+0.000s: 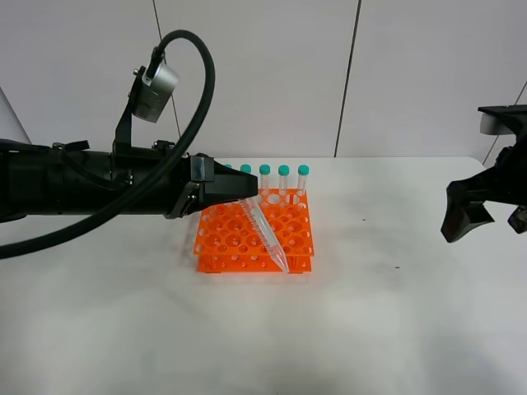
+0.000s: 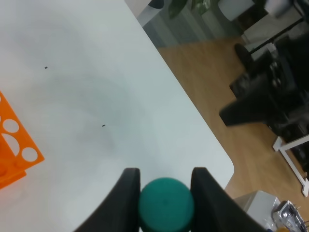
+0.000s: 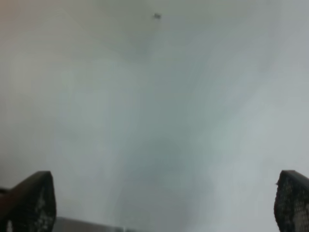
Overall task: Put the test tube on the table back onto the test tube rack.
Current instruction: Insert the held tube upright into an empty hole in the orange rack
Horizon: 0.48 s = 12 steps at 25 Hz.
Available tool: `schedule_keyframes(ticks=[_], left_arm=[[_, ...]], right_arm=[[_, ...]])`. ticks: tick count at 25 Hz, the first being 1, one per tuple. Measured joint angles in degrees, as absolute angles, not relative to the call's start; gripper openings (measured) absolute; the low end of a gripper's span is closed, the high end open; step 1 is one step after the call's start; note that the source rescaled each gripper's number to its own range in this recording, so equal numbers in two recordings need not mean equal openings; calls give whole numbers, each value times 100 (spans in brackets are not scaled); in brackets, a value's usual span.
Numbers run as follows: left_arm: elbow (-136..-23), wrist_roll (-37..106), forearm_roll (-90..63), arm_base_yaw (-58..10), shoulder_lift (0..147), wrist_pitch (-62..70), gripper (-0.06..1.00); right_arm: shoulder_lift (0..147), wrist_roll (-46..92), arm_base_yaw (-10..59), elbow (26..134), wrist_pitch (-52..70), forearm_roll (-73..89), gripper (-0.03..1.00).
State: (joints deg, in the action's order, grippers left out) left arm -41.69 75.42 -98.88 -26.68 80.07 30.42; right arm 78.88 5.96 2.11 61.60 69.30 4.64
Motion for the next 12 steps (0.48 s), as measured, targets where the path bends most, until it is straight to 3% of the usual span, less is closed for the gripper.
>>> schedule_keyframes(ticks=[6,12], left_arm=[[-4169,7542,-9888,-2668,8007,3042,0],[-4169,7542,-9902,-2668,8007,3042,0]], right_arm=[[6152,601,211,4903,6882,467,100],[3822,647,211,3583,6067,414,100]])
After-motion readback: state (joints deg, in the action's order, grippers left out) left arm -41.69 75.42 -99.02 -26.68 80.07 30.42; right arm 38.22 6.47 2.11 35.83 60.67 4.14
